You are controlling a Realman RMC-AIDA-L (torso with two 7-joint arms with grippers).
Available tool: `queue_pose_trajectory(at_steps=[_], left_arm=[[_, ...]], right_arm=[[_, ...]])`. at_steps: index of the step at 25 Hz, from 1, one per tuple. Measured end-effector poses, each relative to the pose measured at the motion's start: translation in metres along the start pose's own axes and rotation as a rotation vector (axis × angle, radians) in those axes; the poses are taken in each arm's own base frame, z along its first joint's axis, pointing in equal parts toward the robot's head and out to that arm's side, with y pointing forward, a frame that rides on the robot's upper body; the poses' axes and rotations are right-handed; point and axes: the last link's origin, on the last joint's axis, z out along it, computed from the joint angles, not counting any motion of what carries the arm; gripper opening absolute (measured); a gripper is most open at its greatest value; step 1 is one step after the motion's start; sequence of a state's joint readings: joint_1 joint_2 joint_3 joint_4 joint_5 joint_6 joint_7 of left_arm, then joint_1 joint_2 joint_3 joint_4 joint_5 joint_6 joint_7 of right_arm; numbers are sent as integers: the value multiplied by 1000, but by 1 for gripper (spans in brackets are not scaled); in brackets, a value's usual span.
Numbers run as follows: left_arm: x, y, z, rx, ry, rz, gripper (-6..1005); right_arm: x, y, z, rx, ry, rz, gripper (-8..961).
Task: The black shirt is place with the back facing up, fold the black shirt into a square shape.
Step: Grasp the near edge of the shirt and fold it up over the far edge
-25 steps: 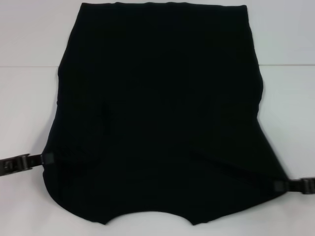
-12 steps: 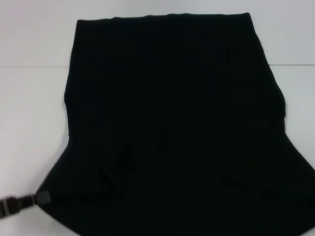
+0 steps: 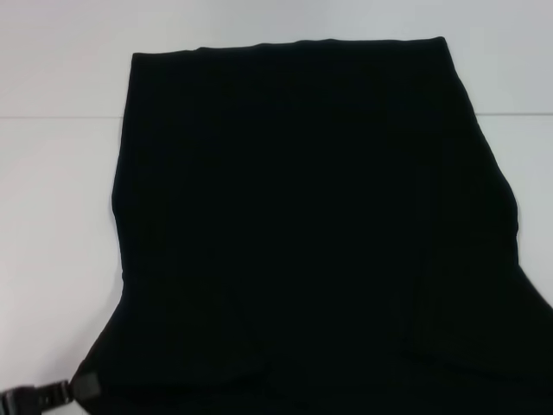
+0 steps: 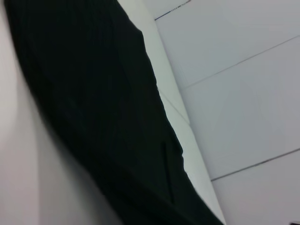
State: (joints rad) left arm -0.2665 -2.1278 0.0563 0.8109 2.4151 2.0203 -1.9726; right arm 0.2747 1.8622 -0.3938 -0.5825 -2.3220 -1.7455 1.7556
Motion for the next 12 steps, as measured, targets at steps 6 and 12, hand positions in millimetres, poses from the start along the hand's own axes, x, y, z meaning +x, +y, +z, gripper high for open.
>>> queue_pose_trajectory(at_steps=[6, 12], left_arm=[[57, 4, 22, -20, 32, 48, 150], [144, 13, 70, 12, 105, 158, 159]], right_arm=[[-46, 3, 14, -15, -60, -66, 38], [-105, 0, 30, 48, -178, -131, 41]])
